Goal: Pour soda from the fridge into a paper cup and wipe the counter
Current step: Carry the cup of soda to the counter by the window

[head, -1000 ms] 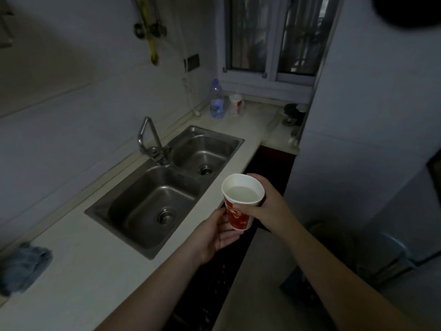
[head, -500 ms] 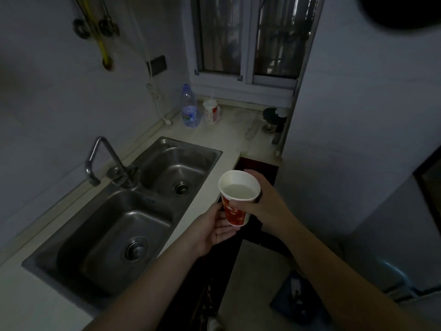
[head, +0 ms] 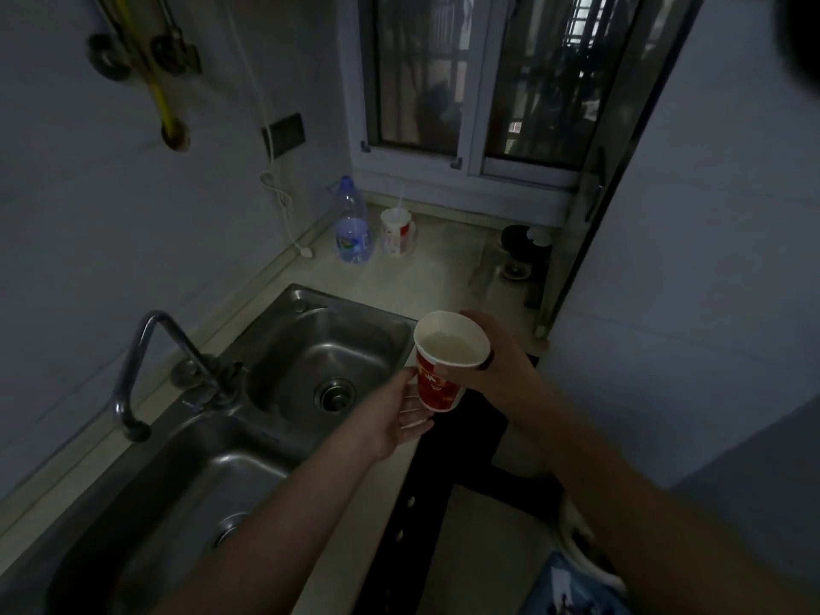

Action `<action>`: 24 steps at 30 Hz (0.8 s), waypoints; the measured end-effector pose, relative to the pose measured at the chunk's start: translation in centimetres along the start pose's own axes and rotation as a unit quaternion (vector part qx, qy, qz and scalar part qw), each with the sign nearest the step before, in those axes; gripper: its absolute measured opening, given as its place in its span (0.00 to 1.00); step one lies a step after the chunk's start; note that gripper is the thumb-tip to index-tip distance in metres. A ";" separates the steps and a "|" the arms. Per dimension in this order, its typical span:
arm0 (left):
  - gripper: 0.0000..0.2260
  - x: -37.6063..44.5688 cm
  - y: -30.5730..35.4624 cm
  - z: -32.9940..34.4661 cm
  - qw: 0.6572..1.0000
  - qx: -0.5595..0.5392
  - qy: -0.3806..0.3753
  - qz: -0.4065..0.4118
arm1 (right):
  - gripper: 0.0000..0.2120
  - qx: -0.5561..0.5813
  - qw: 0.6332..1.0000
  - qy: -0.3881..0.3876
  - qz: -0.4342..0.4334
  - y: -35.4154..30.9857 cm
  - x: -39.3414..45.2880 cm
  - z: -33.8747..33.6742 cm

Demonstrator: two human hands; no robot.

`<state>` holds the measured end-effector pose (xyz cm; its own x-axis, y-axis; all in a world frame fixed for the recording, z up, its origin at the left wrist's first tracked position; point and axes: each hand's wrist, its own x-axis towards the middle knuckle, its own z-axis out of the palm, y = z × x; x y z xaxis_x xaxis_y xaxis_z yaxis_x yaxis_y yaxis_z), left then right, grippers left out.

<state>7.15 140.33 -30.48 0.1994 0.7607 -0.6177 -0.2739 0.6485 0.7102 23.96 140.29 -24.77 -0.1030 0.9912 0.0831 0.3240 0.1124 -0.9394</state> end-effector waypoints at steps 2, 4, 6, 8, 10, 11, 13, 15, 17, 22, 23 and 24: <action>0.13 1.6 1.0 -0.4 1.000 -0.007 0.000 0.004 | 0.35 -0.002 1.000 -0.006 -0.001 0.4 1.9 0.2; 0.14 2.9 2.1 -0.6 1.000 -0.007 0.003 0.012 | 0.34 -0.003 1.000 -0.003 -0.003 0.8 3.8 0.4; 0.14 4.4 3.2 -0.6 1.000 0.000 0.008 0.009 | 0.34 -0.006 1.000 0.001 -0.010 1.3 5.5 0.5; 0.13 6.0 4.1 -0.6 1.000 0.003 0.011 0.001 | 0.34 -0.008 1.000 -0.006 -0.013 1.8 7.4 0.4; 0.12 7.5 5.3 -0.4 1.000 0.004 0.016 -0.010 | 0.33 -0.009 1.000 -0.018 -0.014 2.6 9.4 0.2; 0.12 8.8 5.8 -0.5 1.000 0.003 0.023 -0.014 | 0.34 -0.007 1.000 -0.021 -0.009 3.1 10.5 0.1; 0.11 11.0 6.8 -0.6 0.999 -0.004 0.031 -0.016 | 0.34 -0.002 1.000 -0.031 -0.003 3.9 12.8 -0.2; 0.11 13.4 7.9 -0.6 0.999 -0.016 0.038 -0.021 | 0.32 -0.002 0.999 -0.049 -0.006 5.1 15.4 -0.6; 0.10 15.6 9.0 -0.4 0.998 -0.031 0.036 -0.032 | 0.32 0.015 0.997 -0.078 -0.004 6.1 18.0 -1.0; 0.13 21.6 12.6 -0.4 0.996 -0.029 0.074 -0.045 | 0.36 0.026 0.996 -0.090 0.000 8.2 25.1 -1.3; 0.15 22.7 13.4 -0.6 0.995 -0.021 0.085 -0.039 | 0.35 0.025 0.996 -0.091 -0.003 8.6 26.5 -1.4; 0.18 23.9 14.1 -0.7 0.995 -0.012 0.095 -0.039 | 0.32 0.023 0.996 -0.091 -0.003 9.0 27.8 -1.4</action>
<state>7.38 167.65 -35.47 0.0405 0.6879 -0.7247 -0.2871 0.7027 0.6510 25.37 168.93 -30.43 -0.2749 0.9610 0.0312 0.2799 0.1110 -0.9536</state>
